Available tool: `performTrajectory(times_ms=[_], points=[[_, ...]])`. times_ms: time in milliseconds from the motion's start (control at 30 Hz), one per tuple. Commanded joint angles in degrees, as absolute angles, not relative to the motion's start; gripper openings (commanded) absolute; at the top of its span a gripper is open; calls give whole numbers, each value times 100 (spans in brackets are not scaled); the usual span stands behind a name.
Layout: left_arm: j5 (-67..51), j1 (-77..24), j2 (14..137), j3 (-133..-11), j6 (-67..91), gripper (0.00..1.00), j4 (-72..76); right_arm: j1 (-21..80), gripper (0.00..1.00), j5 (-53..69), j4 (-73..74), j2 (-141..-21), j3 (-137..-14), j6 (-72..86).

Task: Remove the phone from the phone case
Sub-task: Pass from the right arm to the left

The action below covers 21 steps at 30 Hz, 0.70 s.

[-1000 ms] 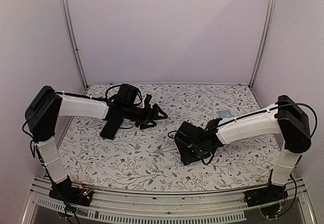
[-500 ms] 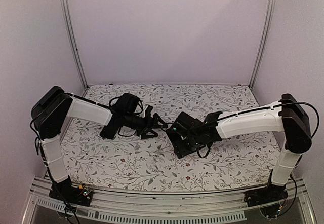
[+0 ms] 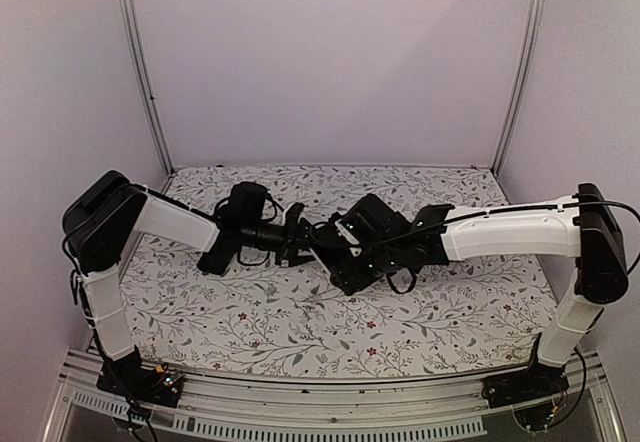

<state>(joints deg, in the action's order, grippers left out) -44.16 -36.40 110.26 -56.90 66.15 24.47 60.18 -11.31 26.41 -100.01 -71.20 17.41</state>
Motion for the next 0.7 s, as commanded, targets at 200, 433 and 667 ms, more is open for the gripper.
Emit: performTrajectory(times_ms=[200, 433, 667], points=[[-4755, -3524, 10730, -5657, 7088, 14, 3428, 5712, 46, -410, 2045, -9246, -7167, 1147], [-4685, -3470, 10582, -5461, 7595, 0, 4550, 5467, 79, -145, 2015, -9040, -7227, 1404], [-4431, -3341, 10474, -5375, 8209, 0, 5935, 4832, 99, 1122, 1019, -8277, -6594, 2195]])
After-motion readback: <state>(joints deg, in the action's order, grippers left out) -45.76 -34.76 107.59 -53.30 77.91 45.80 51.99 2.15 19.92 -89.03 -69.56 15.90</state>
